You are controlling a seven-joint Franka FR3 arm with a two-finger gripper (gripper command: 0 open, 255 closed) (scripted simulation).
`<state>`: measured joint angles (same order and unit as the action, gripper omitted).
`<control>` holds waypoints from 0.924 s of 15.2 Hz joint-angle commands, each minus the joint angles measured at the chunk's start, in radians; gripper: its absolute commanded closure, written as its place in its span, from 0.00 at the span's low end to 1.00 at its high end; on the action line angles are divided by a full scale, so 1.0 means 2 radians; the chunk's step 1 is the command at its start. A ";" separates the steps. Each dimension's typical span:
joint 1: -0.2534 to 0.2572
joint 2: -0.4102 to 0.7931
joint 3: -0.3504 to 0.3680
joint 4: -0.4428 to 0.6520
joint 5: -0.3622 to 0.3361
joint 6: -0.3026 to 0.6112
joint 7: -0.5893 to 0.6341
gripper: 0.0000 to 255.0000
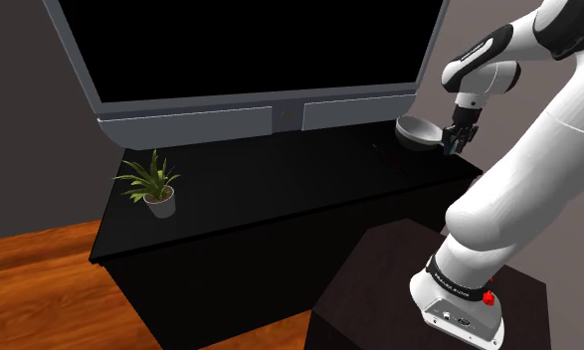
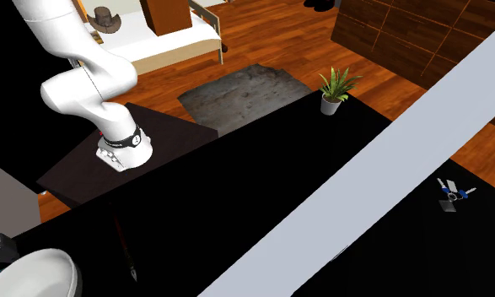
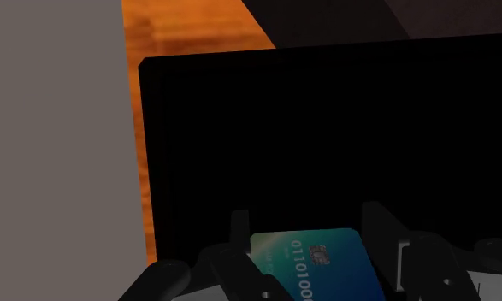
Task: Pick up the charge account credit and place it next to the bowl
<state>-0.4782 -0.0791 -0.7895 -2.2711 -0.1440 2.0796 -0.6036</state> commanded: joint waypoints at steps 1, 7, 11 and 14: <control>0.000 0.012 -0.003 -0.007 0.008 0.016 -0.006 1.00; 0.000 0.022 -0.004 -0.012 0.015 0.029 -0.011 1.00; 0.000 0.021 -0.004 -0.012 0.014 0.029 -0.011 0.00; 0.000 0.021 -0.004 -0.013 0.014 0.029 -0.011 0.00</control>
<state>-0.4783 -0.0363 -0.7984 -2.2962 -0.1153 2.1377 -0.6261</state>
